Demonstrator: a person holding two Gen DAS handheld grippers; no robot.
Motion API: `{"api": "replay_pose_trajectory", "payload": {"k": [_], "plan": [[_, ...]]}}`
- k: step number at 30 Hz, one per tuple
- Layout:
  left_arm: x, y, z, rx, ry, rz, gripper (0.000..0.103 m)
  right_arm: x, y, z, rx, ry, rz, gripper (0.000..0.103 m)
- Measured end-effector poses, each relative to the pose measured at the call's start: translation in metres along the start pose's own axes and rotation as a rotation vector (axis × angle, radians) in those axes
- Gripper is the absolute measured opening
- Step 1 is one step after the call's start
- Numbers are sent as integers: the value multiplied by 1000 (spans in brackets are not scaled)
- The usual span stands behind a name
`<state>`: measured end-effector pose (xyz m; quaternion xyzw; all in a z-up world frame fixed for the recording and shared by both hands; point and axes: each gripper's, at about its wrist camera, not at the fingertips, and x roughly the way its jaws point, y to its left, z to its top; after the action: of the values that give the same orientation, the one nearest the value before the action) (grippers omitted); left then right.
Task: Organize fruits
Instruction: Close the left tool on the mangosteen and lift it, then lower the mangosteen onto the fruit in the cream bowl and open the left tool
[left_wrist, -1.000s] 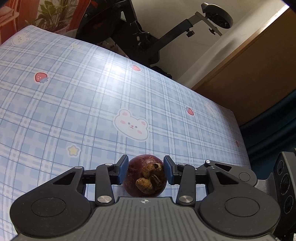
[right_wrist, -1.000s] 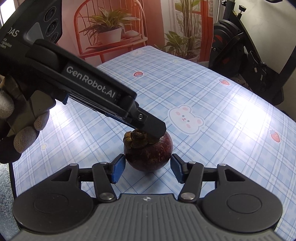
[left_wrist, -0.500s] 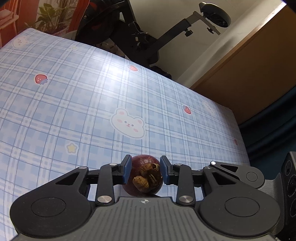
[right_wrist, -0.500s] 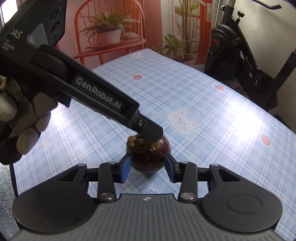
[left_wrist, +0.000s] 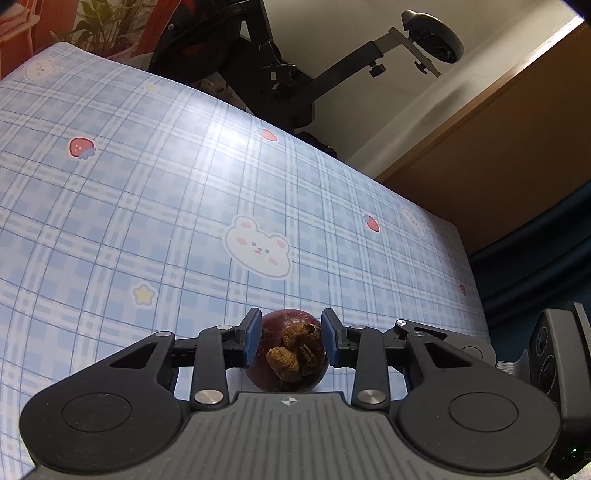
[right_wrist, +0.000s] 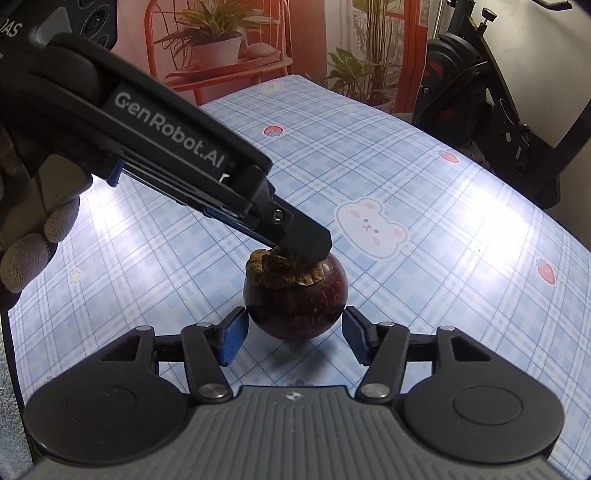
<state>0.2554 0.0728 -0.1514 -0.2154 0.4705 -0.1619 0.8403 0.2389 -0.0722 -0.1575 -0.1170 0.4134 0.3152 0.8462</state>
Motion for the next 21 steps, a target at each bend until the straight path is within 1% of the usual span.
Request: {"api": "replay_pose_trajectory", "payload": {"k": [4,7,10,12,16,21], "plan": [[-3,-5,-3,23,4,26,37,-11,0,-3,12,-34,19,57],[-7,-7,-6,10,16,10,35,-18,3,-6,-3,-26,19,57],[-13,-14,-10,26,20,6,35,-25,4,-10,1,-25,25,57],[-19,-22,-13,49,16,7,35,-32,6,-12,4,-32,24,57],[-38,-44,-19,99,8,-16,35,-55,11,-17,9,-53,28,57],[-58,-73,-36,169,-6,-21,35,-88,19,-28,34,-83,21,57]]}}
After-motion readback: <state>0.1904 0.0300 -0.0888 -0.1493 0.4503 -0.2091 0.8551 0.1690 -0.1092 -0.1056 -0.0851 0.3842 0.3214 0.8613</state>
